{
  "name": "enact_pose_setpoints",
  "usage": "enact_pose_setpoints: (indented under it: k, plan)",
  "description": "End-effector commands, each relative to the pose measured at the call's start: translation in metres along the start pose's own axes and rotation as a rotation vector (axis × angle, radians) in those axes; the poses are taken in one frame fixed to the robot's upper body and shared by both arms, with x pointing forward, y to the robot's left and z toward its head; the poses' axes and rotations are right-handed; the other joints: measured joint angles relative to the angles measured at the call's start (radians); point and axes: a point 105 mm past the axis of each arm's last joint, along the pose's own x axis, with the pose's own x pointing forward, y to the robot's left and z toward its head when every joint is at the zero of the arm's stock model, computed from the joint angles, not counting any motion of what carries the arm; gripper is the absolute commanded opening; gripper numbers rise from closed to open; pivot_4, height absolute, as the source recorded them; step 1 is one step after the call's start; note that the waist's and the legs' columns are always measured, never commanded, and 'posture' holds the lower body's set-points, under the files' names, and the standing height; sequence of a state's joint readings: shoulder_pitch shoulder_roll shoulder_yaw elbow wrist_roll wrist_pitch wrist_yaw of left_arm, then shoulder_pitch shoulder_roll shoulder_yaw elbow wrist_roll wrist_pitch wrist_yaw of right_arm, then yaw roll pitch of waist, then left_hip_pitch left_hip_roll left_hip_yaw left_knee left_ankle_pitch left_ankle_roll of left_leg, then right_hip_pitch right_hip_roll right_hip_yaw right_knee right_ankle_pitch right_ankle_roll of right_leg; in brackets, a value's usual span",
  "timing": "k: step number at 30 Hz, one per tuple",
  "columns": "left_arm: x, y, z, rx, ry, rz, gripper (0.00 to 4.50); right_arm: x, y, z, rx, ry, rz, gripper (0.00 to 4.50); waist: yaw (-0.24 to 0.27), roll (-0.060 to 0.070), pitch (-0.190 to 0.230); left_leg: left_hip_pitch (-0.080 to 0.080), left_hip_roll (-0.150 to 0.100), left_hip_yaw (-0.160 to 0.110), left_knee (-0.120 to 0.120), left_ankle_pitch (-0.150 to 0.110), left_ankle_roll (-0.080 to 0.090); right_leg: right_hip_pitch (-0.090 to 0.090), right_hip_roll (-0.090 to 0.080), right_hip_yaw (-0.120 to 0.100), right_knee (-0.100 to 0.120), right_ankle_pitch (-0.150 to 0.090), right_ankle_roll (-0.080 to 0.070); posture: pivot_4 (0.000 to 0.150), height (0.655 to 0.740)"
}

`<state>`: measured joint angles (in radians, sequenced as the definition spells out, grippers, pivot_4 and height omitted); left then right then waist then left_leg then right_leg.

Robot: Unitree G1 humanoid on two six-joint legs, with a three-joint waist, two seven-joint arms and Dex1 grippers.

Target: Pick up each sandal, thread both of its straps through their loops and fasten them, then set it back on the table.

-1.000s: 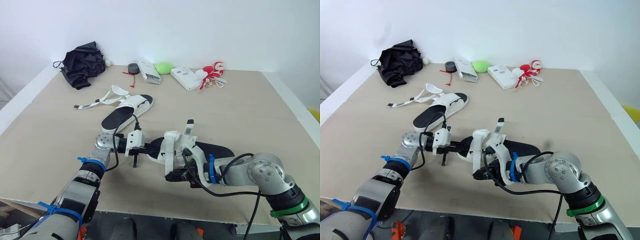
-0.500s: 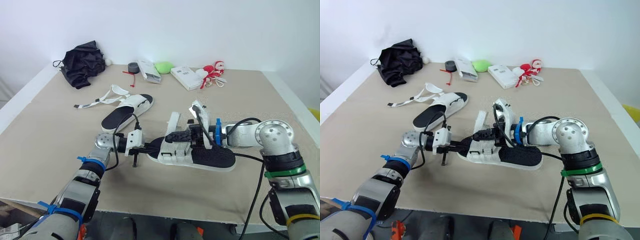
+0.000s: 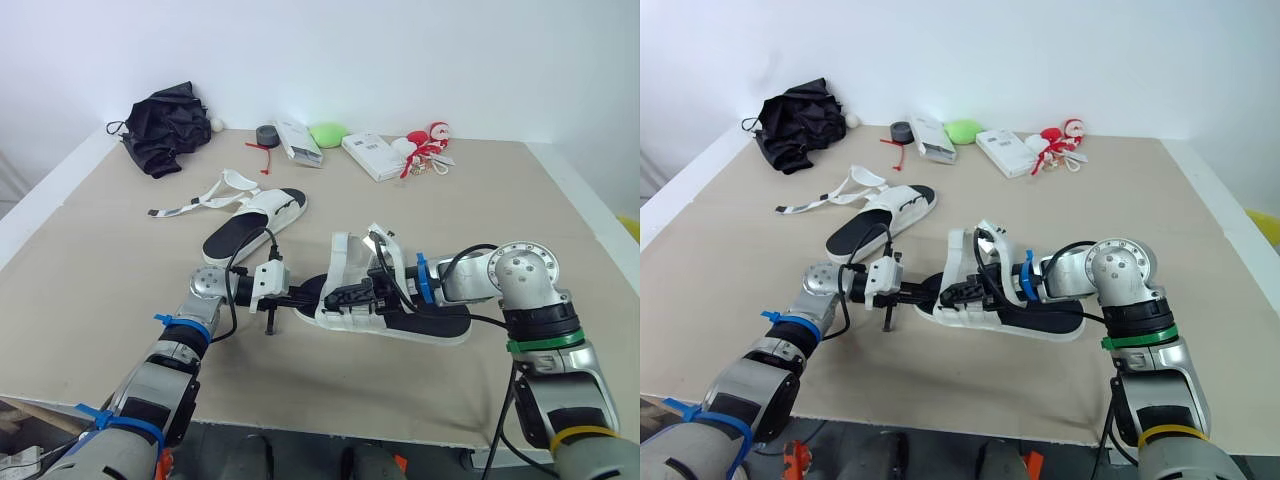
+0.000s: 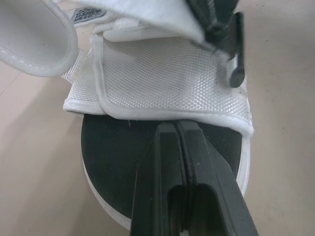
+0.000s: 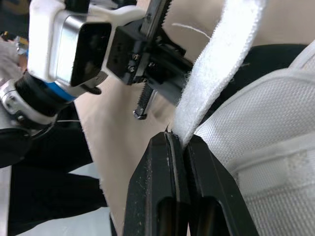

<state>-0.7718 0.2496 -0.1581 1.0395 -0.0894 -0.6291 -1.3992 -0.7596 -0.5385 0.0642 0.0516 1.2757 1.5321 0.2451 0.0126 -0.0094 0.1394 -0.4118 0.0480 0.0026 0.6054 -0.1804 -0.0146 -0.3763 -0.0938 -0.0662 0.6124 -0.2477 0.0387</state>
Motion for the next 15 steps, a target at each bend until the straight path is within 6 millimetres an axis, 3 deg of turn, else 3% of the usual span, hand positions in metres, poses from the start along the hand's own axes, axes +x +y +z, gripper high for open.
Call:
enact_pose_setpoints:
  k: [1,7,11,15]
  plan:
    - [-0.007,-0.048,-0.054,-0.216,0.167,-0.090,0.00,0.000,0.006,-0.005,-0.022,0.031,0.016,0.04,0.000,0.001,-0.001,0.000,0.000,0.000,0.000,0.000,0.000,0.000,0.000,0.000,0.000,0.000,0.000,0.150,0.7400]
    - [-0.007,-0.047,-0.054,-0.216,0.166,-0.086,0.00,0.001,-0.004,-0.013,-0.020,0.059,-0.037,0.04,0.000,0.002,-0.002,0.000,0.000,0.000,0.000,-0.001,-0.002,0.000,0.000,0.000,0.000,0.000,0.000,0.150,0.7400]
    - [-0.008,-0.048,-0.054,-0.217,0.165,-0.086,0.00,0.004,-0.011,-0.022,-0.136,0.107,-0.133,0.04,0.000,0.003,-0.003,0.000,0.000,0.000,0.000,-0.001,-0.002,0.000,0.000,0.000,0.000,0.000,0.000,0.150,0.7400]
    - [-0.008,-0.048,-0.054,-0.219,0.164,-0.084,0.00,0.003,0.003,-0.024,-0.177,0.125,-0.044,0.04,0.000,0.002,-0.005,0.001,0.000,-0.001,0.000,-0.002,-0.003,0.000,0.000,0.000,0.000,0.000,0.000,0.150,0.7400]
